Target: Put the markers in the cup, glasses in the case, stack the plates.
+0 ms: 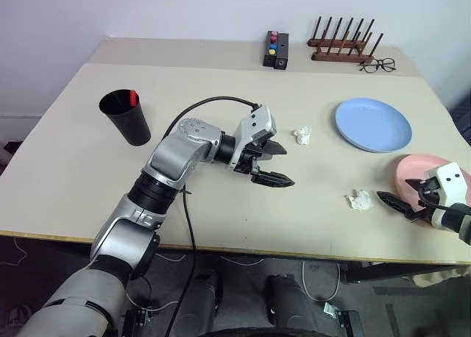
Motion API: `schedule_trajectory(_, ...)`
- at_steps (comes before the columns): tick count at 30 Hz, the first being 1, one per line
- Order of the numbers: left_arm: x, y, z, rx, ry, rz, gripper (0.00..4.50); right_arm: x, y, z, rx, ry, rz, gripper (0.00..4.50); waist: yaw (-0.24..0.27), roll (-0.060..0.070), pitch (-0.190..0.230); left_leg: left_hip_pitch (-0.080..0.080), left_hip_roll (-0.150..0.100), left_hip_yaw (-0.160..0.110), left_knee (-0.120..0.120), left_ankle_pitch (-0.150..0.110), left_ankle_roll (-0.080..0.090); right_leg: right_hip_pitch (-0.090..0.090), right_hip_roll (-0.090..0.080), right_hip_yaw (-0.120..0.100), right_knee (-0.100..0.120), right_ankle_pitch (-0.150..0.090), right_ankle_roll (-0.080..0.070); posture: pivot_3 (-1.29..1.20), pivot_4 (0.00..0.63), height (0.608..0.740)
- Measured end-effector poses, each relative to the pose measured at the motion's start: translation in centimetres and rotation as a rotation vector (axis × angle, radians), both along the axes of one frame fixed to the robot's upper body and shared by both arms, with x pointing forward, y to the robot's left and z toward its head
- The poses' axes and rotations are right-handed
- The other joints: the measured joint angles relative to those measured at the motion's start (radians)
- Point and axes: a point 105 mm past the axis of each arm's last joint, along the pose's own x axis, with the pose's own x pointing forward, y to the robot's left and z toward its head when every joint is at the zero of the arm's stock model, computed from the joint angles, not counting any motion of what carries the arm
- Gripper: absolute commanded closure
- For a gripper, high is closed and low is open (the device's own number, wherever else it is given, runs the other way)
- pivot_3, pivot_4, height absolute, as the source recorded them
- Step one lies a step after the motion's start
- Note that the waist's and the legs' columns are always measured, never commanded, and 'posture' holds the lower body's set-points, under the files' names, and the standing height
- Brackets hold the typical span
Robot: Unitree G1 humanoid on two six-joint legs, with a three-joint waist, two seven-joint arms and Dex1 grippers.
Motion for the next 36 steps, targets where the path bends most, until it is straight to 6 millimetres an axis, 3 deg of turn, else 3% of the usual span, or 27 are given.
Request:
schedule_trajectory(3, -0.1, 0.0, -0.1, 0.011, -0.003, -0.006, 0.0, 0.1, -0.1, -0.3, -0.001, 0.003, -0.011, 0.84, -0.001, 0.0, 0.0, 0.0, 0.0, 0.0, 0.0, 0.0, 0.0, 0.0, 0.0, 0.0, 0.0, 0.0, 0.0, 0.0, 0.15, 0.74)
schedule_trajectory(10, -0.1, 0.0, -0.1, 0.015, -0.007, -0.013, 0.0, 0.4, -0.2, 0.0, -0.017, -0.019, -0.021, 4.41, -0.001, 0.0, 0.0, 0.0, 0.0, 0.0, 0.0, 0.0, 0.0, 0.0, 0.0, 0.0, 0.0, 0.0, 0.0, 0.0, 0.15, 0.74)
schedule_trajectory(18, -0.1, -0.1, -0.1, 0.013, -0.009, -0.012, 0.0, 1.3, -0.3, 1.1, -0.108, -0.095, -0.026, 4.47, -0.004, 0.0, 0.0, 0.0, 0.0, 0.0, 0.0, 0.0, 0.0, 0.0, 0.0, 0.0, 0.0, 0.0, 0.0, 0.0, 0.15, 0.74)
schedule_trajectory(23, -0.1, -0.3, 0.0, 0.008, -0.01, -0.008, 0.0, 3.0, -0.7, 3.5, -0.215, -0.196, -0.073, 4.47, -0.002, 0.0, 0.0, 0.0, 0.0, 0.0, 0.0, 0.0, 0.0, 0.0, 0.0, 0.0, 0.0, 0.0, 0.0, 0.0, 0.15, 0.74)
schedule_trajectory(26, -0.1, -0.4, 0.0, 0.006, -0.011, -0.005, 0.0, 4.4, -0.7, 5.9, -0.277, -0.27, -0.09, 4.47, -0.004, 0.001, 0.001, 0.0, 0.0, 0.001, 0.0, 0.0, 0.0, 0.0, 0.0, 0.0, 0.0, 0.0, 0.0, 0.0, 0.15, 0.74)
schedule_trajectory(31, 0.1, -0.5, 0.0, 0.0, -0.011, 0.013, 0.0, 7.4, 1.0, 10.2, -0.304, -0.405, -0.036, 4.47, -0.007, 0.001, 0.001, 0.0, 0.0, 0.001, -0.001, 0.0, 0.0, -0.001, 0.0, 0.0, 0.0, 0.0, 0.0, 0.0, 0.15, 0.74)
schedule_trajectory(36, 0.3, -0.5, 0.1, -0.006, -0.011, 0.035, 0.0, 10.5, 3.6, 10.2, -0.3, -0.44, 0.06, 4.47, -0.011, 0.001, 0.001, 0.0, 0.0, 0.001, -0.001, 0.0, 0.0, 0.0, 0.0, 0.0, -0.001, 0.0, 0.001, 0.0, 0.15, 0.74)
